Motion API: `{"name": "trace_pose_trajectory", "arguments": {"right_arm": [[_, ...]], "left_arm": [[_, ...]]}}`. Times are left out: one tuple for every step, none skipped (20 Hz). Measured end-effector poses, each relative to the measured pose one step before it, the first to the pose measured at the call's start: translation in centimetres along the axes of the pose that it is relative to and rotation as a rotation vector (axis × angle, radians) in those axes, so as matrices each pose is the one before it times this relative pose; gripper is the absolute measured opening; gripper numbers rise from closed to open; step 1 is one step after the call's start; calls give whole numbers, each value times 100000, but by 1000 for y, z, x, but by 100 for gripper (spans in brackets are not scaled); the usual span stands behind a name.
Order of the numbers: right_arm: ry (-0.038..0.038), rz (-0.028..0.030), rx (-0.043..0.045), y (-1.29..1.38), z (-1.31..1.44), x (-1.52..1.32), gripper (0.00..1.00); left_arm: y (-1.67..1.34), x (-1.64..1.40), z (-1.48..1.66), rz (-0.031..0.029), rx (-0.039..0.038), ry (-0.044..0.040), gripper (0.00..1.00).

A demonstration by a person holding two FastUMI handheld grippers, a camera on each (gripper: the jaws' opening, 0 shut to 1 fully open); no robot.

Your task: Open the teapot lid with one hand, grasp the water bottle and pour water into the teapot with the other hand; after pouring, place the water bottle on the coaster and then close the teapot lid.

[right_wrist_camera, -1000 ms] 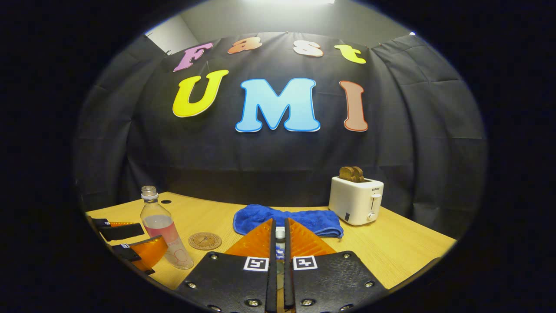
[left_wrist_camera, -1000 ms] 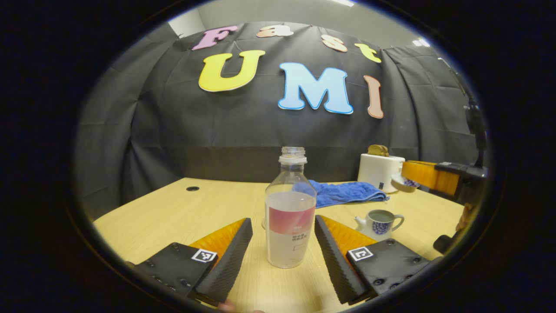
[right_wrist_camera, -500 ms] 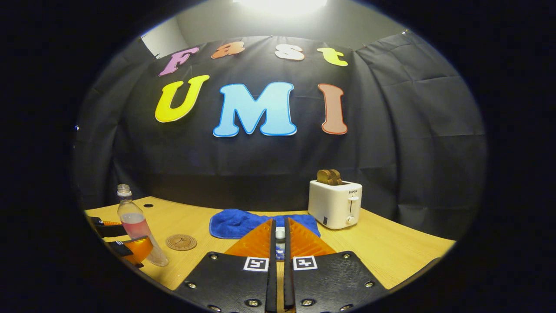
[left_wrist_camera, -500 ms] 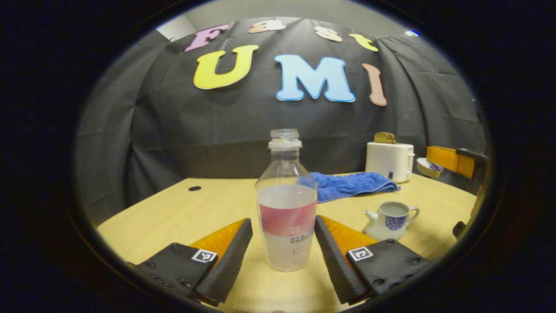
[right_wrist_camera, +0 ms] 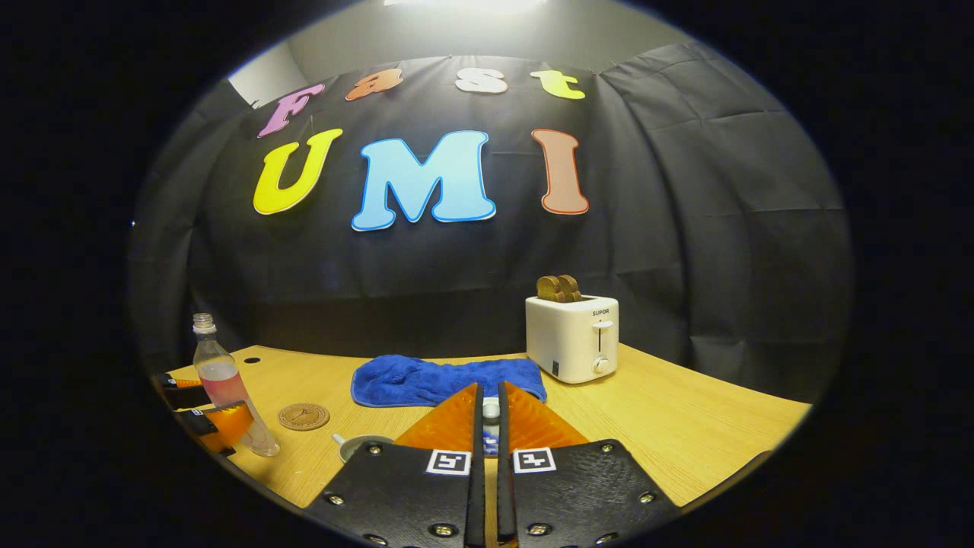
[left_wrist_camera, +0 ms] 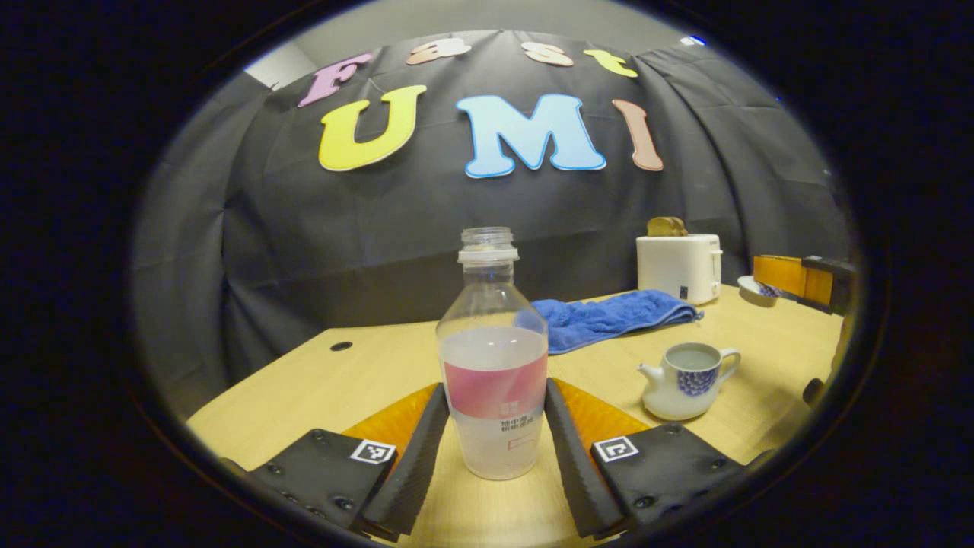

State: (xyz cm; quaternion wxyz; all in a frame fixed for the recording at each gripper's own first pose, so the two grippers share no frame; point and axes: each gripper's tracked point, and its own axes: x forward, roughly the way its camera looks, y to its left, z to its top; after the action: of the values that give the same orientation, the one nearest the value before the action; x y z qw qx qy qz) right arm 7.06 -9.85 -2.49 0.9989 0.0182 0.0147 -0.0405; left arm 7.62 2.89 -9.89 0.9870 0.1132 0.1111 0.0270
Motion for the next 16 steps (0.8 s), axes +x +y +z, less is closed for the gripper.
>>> {"name": "trace_pose_trajectory", "arguments": {"right_arm": [[-48, -72, 452, -184, 50, -91, 6], [-158, -156, 532, -215, -104, -135, 6], [-124, -252, 459, -165, 120, -16, 6], [-124, -299, 332, -212, -48, -87, 6], [-165, -138, 219, -130, 83, -100, 6], [-177, 80, 274, -175, -68, -148, 6], [-101, 120, 352, -106, 32, -189, 6], [227, 45, 235, -211, -199, -27, 6], [291, -114, 380, -207, -113, -81, 6], [343, -242, 676, -308, -201, -106, 6], [70, -263, 712, -183, 29, -88, 6], [-176, -378, 323, -172, 25, -68, 6], [-403, -164, -139, -121, 73, -89, 6], [-147, -328, -241, -134, -64, -77, 6], [-41, -103, 124, -99, 37, -8, 6], [-82, 35, 616, -48, 13, -23, 6]], "left_arm": [[-60, 39, 240, 271, 3067, -53, 86], [-88, 79, 107, -204, 3172, 76, 87], [-110, -29, 206, -378, 2543, -182, 87], [14, 26, 198, -274, 2934, -158, 87], [114, -5, 298, 524, 3701, -81, 87], [278, 120, 208, 790, 4875, -52, 87], [398, 163, 226, 1256, 5679, 23, 87], [319, 109, 274, 935, 5603, 28, 87], [400, 259, 212, 933, 5191, 375, 87], [260, 85, -26, 908, 4725, 177, 87], [389, 115, 38, 688, 4158, 241, 87], [211, -17, 173, 592, 3700, -19, 87], [208, 166, 178, 608, 4394, -59, 87], [128, 3, 240, 694, 4686, -453, 87], [251, 156, 356, 703, 4999, -699, 87], [174, 46, 341, 623, 5197, -931, 87]]}}
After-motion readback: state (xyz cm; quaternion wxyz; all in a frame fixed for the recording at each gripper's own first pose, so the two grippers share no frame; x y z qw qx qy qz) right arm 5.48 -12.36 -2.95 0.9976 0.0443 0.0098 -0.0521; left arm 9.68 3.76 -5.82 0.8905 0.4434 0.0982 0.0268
